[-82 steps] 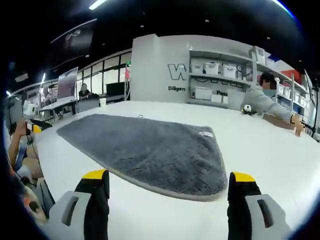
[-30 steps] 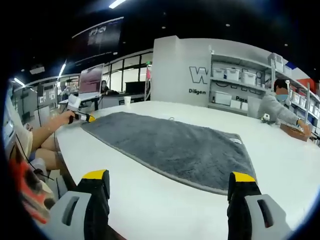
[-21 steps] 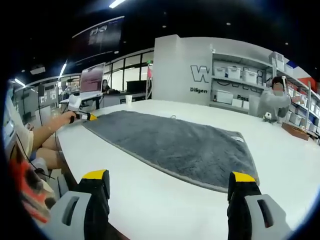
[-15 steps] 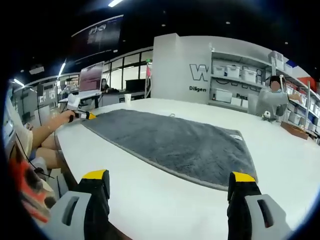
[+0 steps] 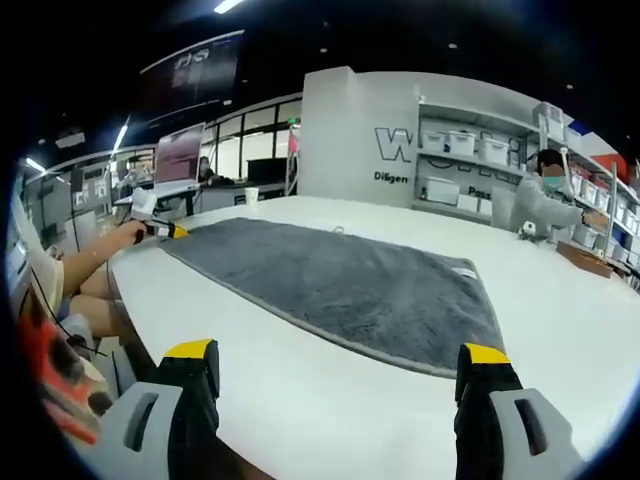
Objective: Open the folded towel by lifting each exposed corner and separating the folded layers until the towel lies flat within the target outline without major curled edges
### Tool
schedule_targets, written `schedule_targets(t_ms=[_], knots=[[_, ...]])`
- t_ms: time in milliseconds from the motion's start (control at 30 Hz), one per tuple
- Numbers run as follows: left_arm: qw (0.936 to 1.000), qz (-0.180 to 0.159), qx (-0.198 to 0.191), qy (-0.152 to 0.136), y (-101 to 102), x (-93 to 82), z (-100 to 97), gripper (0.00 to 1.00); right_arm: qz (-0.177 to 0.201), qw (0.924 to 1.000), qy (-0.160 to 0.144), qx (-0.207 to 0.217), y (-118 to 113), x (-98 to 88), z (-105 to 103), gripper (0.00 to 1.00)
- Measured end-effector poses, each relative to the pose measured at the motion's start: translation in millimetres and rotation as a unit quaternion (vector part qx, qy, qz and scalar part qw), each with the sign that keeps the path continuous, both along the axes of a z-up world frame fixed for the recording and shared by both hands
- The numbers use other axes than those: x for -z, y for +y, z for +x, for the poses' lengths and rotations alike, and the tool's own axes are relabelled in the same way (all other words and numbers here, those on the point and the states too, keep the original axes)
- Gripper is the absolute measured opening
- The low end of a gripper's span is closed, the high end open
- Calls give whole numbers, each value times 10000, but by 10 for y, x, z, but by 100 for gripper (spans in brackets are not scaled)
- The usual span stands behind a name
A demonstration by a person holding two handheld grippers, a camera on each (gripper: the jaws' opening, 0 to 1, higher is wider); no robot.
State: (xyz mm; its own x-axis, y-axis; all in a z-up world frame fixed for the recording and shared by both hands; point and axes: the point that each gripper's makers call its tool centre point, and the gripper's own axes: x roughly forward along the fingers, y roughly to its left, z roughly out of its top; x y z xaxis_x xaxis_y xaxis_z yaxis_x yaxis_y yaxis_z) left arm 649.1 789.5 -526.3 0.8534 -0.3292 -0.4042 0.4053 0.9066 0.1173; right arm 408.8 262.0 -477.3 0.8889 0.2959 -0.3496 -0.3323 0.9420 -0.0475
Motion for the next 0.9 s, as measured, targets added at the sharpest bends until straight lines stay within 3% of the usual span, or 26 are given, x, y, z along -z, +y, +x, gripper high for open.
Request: schedule_targets(t_ms=[733,900], knots=[[9998,189,-22,33,229,2,-139,4,-91,9999,78,15,-38,21,2,99],[9994,333,-64,-83,234,-16,-143,8,-82,9999,102,20,-38,28,18,99]])
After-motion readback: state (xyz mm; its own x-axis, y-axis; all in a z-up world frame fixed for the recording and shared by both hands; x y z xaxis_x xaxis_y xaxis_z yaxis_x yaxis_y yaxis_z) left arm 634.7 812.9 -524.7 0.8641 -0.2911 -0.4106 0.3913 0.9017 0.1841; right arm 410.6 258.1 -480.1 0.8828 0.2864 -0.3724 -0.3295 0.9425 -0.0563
